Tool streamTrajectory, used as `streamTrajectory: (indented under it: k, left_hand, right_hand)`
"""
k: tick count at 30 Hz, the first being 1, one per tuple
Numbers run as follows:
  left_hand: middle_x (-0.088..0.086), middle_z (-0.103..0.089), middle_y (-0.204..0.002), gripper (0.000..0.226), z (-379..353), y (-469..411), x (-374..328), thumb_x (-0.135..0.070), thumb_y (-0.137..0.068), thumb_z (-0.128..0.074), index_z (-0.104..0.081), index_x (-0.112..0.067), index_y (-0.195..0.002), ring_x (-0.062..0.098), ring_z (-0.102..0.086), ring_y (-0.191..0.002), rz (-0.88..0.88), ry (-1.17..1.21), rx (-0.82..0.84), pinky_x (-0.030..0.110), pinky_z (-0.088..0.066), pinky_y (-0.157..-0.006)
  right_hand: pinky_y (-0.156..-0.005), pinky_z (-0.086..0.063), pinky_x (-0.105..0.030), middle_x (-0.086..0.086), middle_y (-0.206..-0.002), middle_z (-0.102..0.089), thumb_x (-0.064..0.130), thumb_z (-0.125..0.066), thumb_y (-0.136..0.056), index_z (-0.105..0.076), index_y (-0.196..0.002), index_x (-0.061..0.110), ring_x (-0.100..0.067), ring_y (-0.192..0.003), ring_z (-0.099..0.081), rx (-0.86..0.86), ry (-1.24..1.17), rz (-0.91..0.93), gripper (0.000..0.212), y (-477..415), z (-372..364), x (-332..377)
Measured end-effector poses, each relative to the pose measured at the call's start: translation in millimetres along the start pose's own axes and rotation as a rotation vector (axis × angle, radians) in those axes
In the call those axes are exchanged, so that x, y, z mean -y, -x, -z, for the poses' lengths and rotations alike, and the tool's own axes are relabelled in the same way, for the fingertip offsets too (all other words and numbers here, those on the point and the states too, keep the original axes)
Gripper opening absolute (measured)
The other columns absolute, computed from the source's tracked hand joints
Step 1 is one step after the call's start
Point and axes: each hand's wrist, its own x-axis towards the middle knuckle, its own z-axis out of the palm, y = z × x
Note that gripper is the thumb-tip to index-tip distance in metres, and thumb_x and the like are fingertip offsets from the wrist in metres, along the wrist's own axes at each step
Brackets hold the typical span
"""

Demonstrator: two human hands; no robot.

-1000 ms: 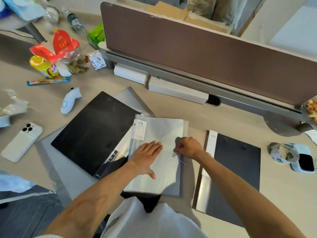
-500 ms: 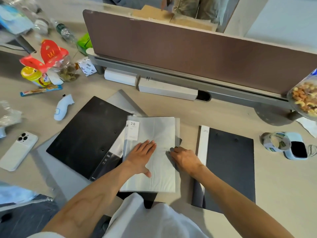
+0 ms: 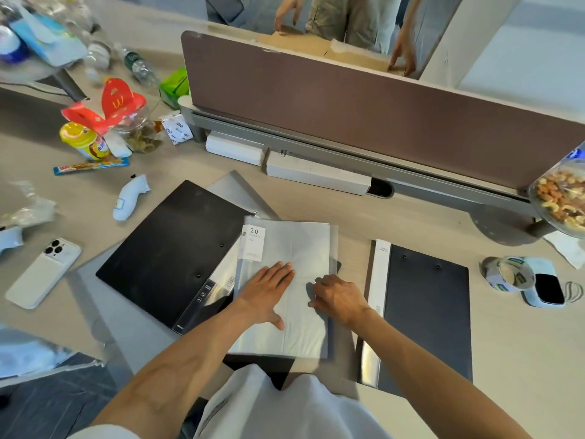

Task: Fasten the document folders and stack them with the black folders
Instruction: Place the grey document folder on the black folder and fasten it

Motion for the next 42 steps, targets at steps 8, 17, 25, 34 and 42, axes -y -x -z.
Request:
streamTrajectory:
  k: [8, 17, 25, 34, 42]
  left_hand:
    - [0.007, 0.008, -0.164, 0.077, 0.0, 28.4, 15.0, -0.041, -0.093, -0.055, -0.014, -0.021, -0.154, 0.024, 0.009, -0.151, 0.163, 0.284, -0.156, 0.039, -0.005, -0.123]
    - [0.011, -0.034, -0.147, 0.07, 6.5, 48.6, 18.3, -0.012, -0.086, -0.059, -0.024, -0.014, -0.147, 0.03, -0.027, -0.14, 0.452, 0.946, -0.322, 0.04, -0.031, -0.114]
    - [0.01, 0.018, -0.161, 0.084, -12.7, 58.0, 28.6, -0.042, -0.089, -0.06, -0.006, -0.03, -0.153, 0.032, 0.007, -0.15, 0.276, 0.38, -0.135, 0.048, -0.011, -0.122]
    - [0.016, 0.022, -0.16, 0.085, -21.5, 51.5, 31.7, -0.044, -0.09, -0.059, -0.004, -0.028, -0.153, 0.032, 0.009, -0.15, 0.245, 0.214, -0.083, 0.046, -0.008, -0.12]
    - [0.019, 0.014, -0.161, 0.085, -19.8, 47.8, 20.5, -0.044, -0.089, -0.061, -0.012, -0.018, -0.152, 0.037, 0.011, -0.149, 0.272, 0.038, -0.113, 0.05, -0.001, -0.121]
  right_hand:
    - [-0.079, -0.047, -0.029, -0.004, -0.105, -0.061, 0.017, -0.058, -0.09, -0.065, -0.103, 0.015, -0.024, -0.095, -0.061, 0.001, -0.408, -0.445, 0.015, 18.1, -7.5, -3.1]
    - [-0.093, -0.052, -0.04, -0.012, -0.125, -0.054, 0.012, -0.053, -0.091, -0.059, -0.12, 0.019, -0.03, -0.109, -0.057, -0.12, -0.598, -0.712, 0.03, 12.2, -21.3, 13.9]
    - [-0.094, -0.044, -0.04, -0.01, -0.13, -0.052, 0.024, -0.059, -0.089, -0.061, -0.119, 0.016, -0.031, -0.118, -0.047, -0.075, -0.022, -0.338, 0.031, -9.2, -16.4, 32.0]
    - [-0.083, -0.045, -0.041, -0.014, -0.107, -0.065, 0.008, -0.042, -0.093, -0.058, -0.11, 0.003, -0.033, -0.103, -0.058, -0.036, 0.121, -0.317, 0.024, -37.5, -10.5, 24.5]
    - [-0.069, -0.039, -0.032, -0.02, -0.092, -0.063, 0.003, -0.048, -0.087, -0.063, -0.097, -0.001, -0.037, -0.087, -0.059, -0.035, -0.179, -0.355, 0.018, -35.3, 4.1, 2.3]
